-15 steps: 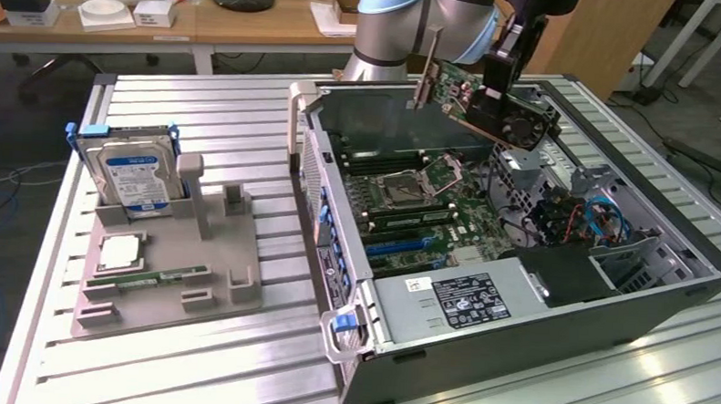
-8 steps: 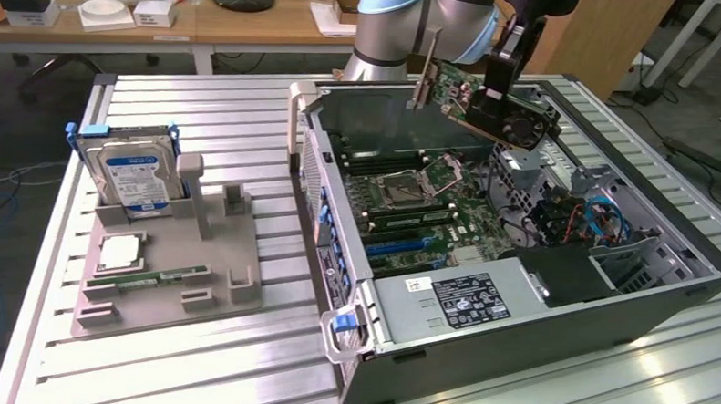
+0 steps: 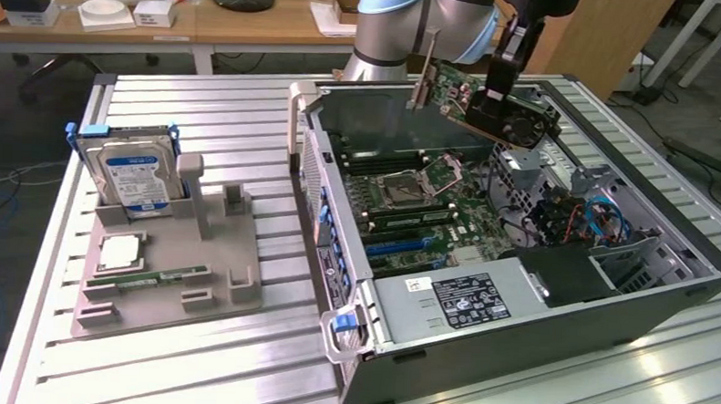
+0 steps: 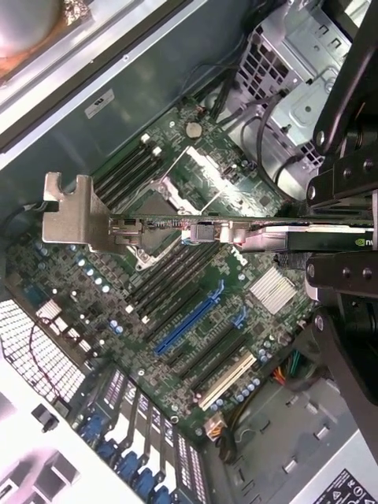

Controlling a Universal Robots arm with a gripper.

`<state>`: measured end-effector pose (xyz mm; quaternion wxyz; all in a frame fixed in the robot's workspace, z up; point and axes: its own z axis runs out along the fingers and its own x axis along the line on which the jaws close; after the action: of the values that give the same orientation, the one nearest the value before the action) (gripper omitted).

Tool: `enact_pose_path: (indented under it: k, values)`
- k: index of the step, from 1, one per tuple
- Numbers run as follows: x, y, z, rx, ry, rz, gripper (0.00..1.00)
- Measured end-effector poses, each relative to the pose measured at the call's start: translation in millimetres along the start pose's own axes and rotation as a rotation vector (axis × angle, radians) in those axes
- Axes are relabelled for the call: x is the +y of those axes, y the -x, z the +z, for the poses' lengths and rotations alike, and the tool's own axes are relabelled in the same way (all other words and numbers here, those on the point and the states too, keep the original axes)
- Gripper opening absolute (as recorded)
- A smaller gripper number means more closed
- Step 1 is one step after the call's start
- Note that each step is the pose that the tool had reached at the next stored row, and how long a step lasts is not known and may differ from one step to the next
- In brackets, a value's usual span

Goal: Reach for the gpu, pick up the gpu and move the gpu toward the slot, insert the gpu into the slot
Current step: 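Insert the gpu into the slot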

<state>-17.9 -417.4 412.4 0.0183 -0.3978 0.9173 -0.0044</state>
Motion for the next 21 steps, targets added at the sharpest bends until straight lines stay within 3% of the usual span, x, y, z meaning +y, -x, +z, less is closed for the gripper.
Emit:
enact_pose_path:
  k: [21]
  values:
    - [-2.4, -2.6, 1.0, -0.004, 0.0047, -0.106, 0.26]
